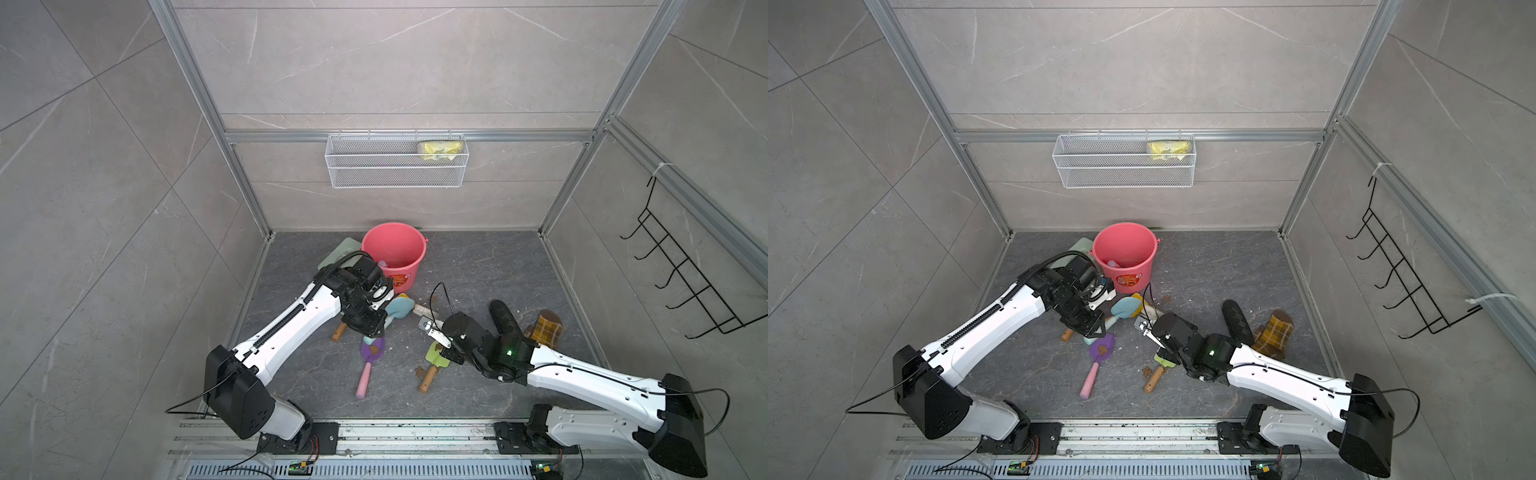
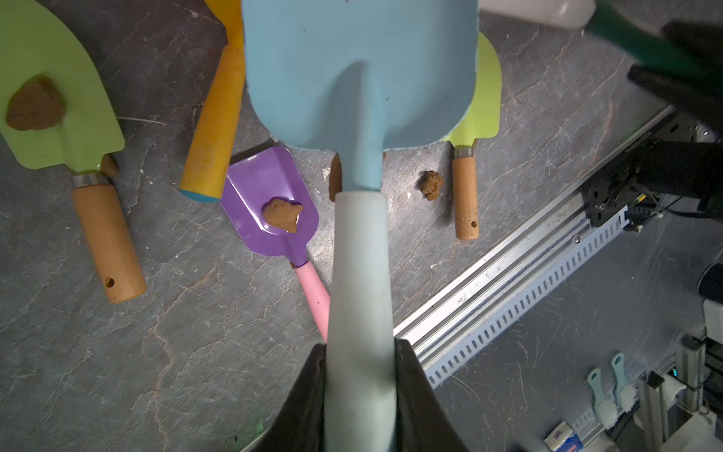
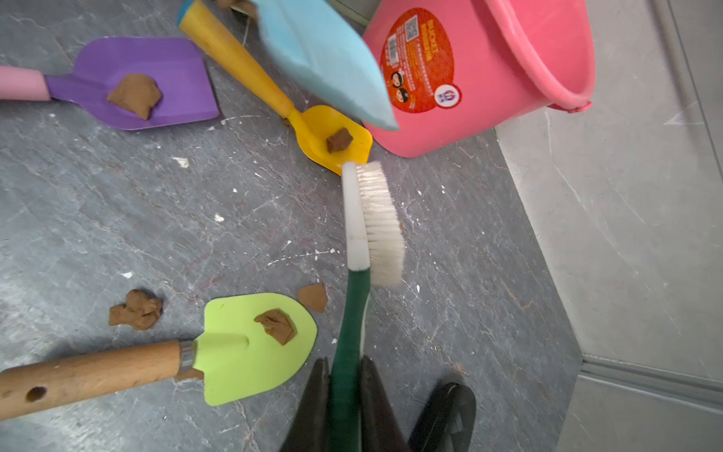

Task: Brush the soil off the hand trowel and place it into the bucket
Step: Brush off the soil from the hand trowel.

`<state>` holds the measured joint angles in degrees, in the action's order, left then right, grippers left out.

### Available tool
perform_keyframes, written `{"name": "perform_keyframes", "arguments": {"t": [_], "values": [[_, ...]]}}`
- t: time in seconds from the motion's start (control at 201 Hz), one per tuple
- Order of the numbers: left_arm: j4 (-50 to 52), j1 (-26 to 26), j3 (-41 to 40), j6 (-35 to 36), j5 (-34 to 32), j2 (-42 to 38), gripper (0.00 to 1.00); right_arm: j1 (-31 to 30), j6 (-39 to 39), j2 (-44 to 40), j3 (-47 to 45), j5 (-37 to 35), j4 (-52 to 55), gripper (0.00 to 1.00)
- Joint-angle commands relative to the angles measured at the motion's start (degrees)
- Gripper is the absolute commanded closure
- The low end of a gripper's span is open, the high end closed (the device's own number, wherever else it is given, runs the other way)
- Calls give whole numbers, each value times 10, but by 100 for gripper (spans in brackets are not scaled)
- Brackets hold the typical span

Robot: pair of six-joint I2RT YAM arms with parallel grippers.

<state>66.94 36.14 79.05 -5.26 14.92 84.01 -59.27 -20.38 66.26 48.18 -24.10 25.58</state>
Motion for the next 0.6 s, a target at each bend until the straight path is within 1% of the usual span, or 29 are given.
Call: {"name": "perform_keyframes", "arguments": {"t": [0.0,0.144,0.259,0.398,0.597], "values": [[-10,-6,2,-16,29,-18,100,-45,-12,-22,-15,42,-13,100],[-2,-5,0,-12,28,-5,100,-66,-23,-30,-9,80,-27,100],[-3,-2,-6,-12,20,-1,100,-70,-26,-33,2,89,-40,100],[-1,8,-12,-10,8,3,100,-70,-30,-28,18,51,-44,100],[2,15,-13,-5,3,7,100,-65,-26,-21,21,14,-49,100]]}}
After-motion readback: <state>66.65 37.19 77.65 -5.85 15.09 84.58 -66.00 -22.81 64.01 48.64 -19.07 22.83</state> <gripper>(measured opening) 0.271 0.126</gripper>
